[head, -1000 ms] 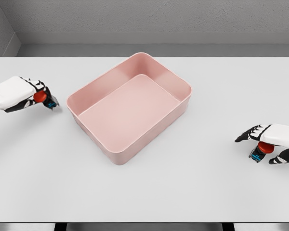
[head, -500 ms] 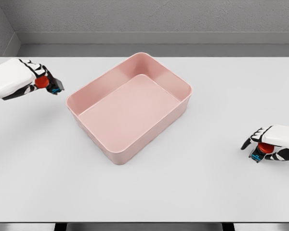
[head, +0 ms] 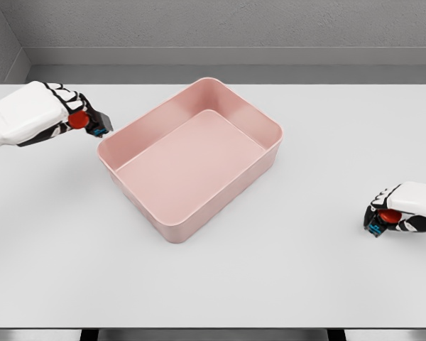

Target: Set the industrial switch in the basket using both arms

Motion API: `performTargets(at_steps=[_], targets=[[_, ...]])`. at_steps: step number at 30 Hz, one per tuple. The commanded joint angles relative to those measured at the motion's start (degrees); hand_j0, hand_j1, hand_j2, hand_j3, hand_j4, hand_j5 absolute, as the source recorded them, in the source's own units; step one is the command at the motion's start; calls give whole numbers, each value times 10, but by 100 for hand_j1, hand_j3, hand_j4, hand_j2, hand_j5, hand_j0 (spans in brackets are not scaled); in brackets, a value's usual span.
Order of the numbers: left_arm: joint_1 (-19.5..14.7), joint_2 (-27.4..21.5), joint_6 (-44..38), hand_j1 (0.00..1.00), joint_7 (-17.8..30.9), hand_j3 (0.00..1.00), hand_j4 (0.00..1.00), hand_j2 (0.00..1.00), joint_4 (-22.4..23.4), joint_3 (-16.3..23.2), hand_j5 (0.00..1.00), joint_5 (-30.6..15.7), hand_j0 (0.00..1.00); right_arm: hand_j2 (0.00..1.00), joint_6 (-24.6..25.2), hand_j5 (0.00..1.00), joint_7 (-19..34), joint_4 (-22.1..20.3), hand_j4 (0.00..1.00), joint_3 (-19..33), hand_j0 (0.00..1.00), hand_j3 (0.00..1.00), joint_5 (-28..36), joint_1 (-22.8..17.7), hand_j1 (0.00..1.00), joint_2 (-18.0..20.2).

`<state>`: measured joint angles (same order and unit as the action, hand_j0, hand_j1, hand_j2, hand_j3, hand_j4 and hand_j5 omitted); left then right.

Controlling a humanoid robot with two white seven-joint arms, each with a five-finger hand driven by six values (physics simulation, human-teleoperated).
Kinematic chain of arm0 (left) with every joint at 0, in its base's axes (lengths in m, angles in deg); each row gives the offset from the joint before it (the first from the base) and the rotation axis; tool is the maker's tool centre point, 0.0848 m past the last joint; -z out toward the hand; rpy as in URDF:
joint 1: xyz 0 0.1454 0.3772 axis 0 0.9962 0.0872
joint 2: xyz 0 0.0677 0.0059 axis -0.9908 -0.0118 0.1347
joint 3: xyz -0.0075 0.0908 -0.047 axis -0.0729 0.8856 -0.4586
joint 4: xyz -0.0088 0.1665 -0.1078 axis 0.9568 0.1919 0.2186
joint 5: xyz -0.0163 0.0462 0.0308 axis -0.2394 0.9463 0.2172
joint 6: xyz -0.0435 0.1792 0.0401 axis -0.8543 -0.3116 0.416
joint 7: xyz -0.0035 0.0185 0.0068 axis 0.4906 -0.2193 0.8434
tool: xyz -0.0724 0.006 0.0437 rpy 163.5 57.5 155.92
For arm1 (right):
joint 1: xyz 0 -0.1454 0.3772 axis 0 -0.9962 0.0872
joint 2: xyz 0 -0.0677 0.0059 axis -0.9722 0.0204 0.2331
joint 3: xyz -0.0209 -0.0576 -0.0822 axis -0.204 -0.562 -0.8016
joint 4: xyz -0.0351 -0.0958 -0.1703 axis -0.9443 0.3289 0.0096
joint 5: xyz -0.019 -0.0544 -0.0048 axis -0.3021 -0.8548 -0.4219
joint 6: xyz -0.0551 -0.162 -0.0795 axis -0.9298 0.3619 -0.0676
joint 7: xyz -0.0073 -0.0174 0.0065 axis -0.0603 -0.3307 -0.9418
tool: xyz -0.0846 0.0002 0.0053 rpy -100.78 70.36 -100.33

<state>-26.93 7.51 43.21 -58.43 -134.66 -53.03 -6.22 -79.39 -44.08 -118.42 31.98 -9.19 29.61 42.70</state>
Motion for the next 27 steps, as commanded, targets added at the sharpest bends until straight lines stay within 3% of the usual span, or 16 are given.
performTargets(at_steps=[1, 11, 16, 27], targets=[[0, 6, -1, 36, 1, 36, 36, 36, -13, 3, 36, -3, 36, 51, 1, 51, 0, -2, 51, 1, 51, 51, 3, 0, 51, 1], [6, 50, -1, 36, 2, 36, 36, 36, -33, 14, 36, 3, 36, 49, 1, 49, 0, -3, 49, 22, 49, 49, 4, 5, 49, 2], [4, 70, -1, 35, 2, 35, 35, 35, -33, 30, 35, 6, 35, 49, 1, 49, 1, -3, 49, 22, 49, 49, 4, 27, 49, 1], [-13, 121, -1, 35, 2, 35, 35, 35, -26, 93, 35, 45, 35, 49, 1, 49, 1, -16, 49, 22, 49, 49, 4, 60, 49, -4]])
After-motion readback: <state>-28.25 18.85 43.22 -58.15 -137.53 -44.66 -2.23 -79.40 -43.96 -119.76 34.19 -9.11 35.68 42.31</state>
